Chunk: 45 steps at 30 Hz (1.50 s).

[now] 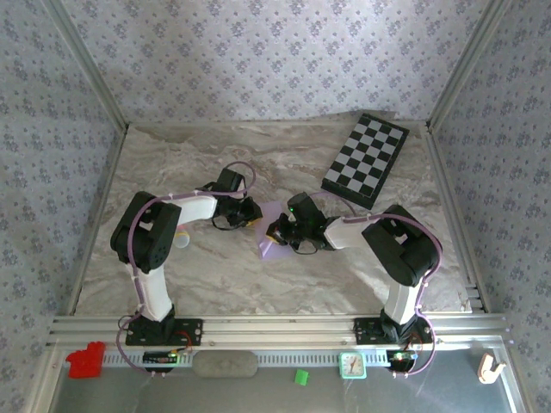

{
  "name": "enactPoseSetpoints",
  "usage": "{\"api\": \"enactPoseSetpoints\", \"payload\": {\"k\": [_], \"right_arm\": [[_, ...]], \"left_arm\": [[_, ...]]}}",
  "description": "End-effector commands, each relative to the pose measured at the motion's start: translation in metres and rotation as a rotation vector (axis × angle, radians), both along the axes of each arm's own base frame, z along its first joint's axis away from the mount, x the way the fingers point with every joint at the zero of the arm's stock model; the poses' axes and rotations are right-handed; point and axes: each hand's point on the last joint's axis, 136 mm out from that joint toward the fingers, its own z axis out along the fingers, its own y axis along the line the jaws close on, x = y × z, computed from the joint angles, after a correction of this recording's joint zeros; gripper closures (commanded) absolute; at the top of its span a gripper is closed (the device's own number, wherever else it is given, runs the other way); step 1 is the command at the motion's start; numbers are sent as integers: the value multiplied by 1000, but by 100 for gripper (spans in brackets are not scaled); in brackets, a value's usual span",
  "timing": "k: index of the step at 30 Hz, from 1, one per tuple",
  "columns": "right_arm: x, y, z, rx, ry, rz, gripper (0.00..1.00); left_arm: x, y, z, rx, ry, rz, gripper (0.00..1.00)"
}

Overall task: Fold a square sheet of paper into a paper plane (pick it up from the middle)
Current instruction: Fold the triangle a second time at the center of the table.

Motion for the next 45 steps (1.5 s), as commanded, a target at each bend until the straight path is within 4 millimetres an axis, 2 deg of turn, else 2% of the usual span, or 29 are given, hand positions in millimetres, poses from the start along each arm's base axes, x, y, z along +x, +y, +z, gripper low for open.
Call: {"api": "enactPoseSetpoints", "payload": {"k": [1,31,45], "right_arm": [[3,2,-1,9,-3,-14,98],[10,-1,-13,-33,-28,-43,98],[5,-3,-18,-78,-23,-22,98]], "left_arm": [[-17,11,-21,51,76,-2,81],[-21,8,-23,41,90,-1,81],[-22,7,-21,35,87,-7,81]]}}
